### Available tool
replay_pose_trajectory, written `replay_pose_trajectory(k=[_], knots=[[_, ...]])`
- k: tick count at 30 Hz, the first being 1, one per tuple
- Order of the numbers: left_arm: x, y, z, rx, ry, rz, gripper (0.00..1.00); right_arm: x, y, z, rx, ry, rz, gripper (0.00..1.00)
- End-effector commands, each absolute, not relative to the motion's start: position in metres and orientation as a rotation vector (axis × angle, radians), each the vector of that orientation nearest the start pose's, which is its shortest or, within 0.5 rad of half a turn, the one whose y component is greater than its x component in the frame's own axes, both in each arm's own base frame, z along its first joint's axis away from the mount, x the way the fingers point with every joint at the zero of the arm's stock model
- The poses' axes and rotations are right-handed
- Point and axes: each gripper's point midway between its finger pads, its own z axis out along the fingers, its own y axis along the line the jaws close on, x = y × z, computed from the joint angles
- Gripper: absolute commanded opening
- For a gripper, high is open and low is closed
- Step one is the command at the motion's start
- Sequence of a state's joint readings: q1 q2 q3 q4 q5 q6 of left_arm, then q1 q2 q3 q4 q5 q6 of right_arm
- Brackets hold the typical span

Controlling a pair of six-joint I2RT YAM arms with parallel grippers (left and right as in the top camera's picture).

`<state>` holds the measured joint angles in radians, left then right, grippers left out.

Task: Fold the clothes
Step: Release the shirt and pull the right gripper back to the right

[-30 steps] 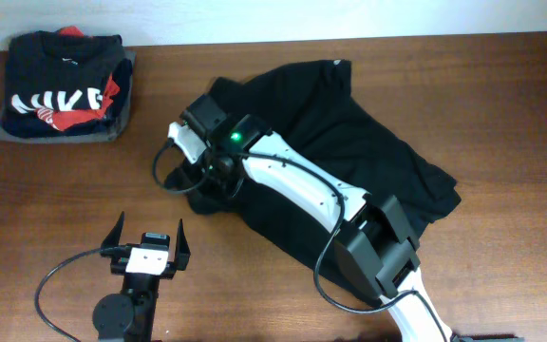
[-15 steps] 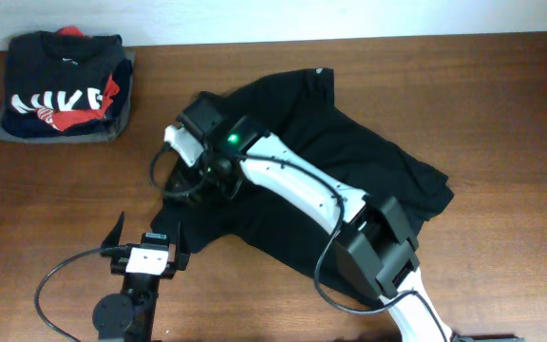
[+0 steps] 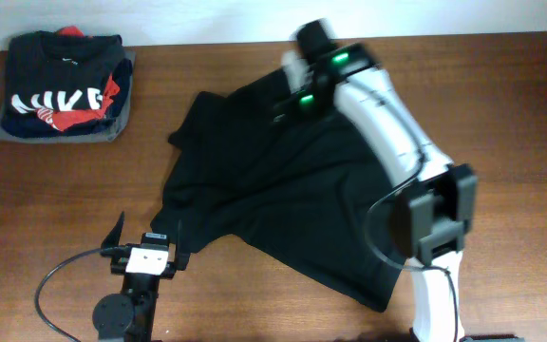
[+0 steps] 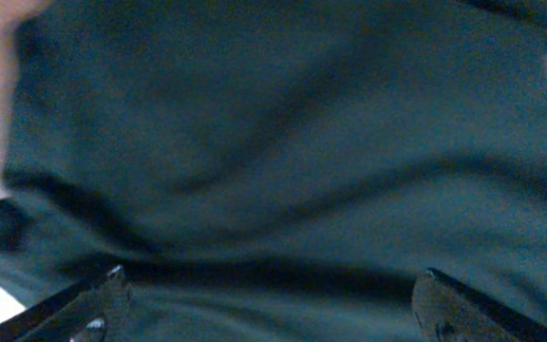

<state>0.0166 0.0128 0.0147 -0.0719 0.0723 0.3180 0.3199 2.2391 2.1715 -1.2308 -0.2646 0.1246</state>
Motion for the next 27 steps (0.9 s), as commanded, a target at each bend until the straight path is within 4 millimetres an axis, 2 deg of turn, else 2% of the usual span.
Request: replay_pose_trajectory(k=[1,2,4,5,6,8,11,15,18,22,27], knots=[[0.246,-0.009,0.158,0.296,1.618,0.184,0.99,0.458,0.137,0.148,-0.169,2.923,0.410,0.79],[0.246,-0.009,0.158,0.296,1.618,0.184,0.99,0.454,0.118,0.146,-0.104,2.958,0.402,0.78],[0.246,-0.009,0.158,0.296,1.618,0.184,0.99,0.450,0.083,0.143,0.049,3.008,0.356,0.93],[0.246,-0.009,0.158,0.296,1.618,0.184,0.99,0.446,0.060,0.141,0.142,3.034,0.308,0.98],[0.246,-0.009,0.158,0.296,1.618,0.184,0.99,0.442,0.046,0.140,0.182,3.050,0.274,0.99],[0.246,-0.009,0.158,0.296,1.618,0.184,0.99,0.430,0.010,0.136,0.261,3.099,0.166,0.99],[0.246,-0.009,0.158,0.296,1.618,0.184,0.99,0.406,-0.030,0.126,0.244,3.200,0.082,0.99],[0.246,-0.009,0.158,0.296,1.618,0.184,0.99,0.380,-0.069,0.113,0.302,3.294,-0.131,0.99],[0.246,-0.009,0.158,0.296,1.618,0.184,0.99,0.366,-0.084,0.101,0.300,3.348,-0.204,0.99],[0.246,-0.009,0.158,0.296,1.618,0.184,0.99,0.357,-0.087,0.084,0.259,3.390,-0.204,0.99],[0.246,-0.009,0.158,0.296,1.618,0.184,0.99,0.357,-0.086,0.060,0.217,3.386,-0.203,0.98]])
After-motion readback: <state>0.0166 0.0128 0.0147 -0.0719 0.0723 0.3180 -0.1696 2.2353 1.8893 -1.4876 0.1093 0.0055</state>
